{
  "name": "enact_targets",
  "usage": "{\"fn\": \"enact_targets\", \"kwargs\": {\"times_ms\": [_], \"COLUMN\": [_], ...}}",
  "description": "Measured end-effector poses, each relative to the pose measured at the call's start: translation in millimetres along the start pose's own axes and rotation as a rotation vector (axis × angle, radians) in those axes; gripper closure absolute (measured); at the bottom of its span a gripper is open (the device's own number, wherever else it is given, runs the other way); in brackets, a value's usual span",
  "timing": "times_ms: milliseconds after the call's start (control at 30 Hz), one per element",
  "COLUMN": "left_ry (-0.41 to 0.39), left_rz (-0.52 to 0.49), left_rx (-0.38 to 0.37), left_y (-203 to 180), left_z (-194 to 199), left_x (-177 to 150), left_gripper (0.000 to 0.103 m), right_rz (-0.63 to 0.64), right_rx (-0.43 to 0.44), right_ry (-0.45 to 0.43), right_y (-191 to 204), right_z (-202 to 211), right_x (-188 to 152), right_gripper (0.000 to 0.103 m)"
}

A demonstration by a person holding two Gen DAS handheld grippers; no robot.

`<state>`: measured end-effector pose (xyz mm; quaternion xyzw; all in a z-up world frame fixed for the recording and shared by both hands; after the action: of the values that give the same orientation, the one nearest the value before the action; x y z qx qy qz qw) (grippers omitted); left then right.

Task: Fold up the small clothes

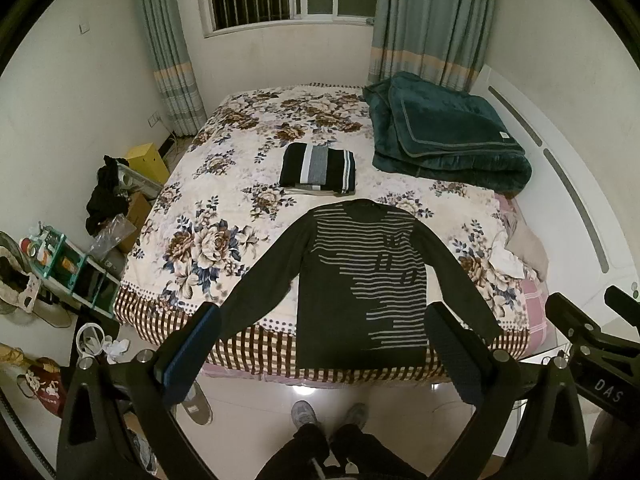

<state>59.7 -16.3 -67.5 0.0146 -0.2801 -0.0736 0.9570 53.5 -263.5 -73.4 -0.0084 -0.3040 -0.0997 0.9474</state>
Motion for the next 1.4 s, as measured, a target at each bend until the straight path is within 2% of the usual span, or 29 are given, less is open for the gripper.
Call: {"fn": "enact_targets", "kwargs": {"times_ms": [1400], "left_ry": [-0.013], "left_rz": [0.000], "left_rx": [-0.003], "left_y": [-2.4], "left_z": [0.7], "left_x": [3.2], "left_gripper": [0.000], "right_rz": [-0.007], "right_rx": [0.003], "right_ry": [-0.004], "right_y": [0.2], "right_z": [-1.2], "right_x": [-3.9], "right_gripper": [0.000]}}
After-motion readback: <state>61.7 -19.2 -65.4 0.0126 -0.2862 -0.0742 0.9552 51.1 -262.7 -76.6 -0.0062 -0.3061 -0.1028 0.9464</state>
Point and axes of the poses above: each gripper's, at about its wrist camera, not at the fingertips, and z roughly against the way its jaws point, y to its left, x to its top, the point moved 9 cm from there along -z, roughly the way its jaws point, and after that the axes turned 8 degrees about -z, right-handed, at the moved point
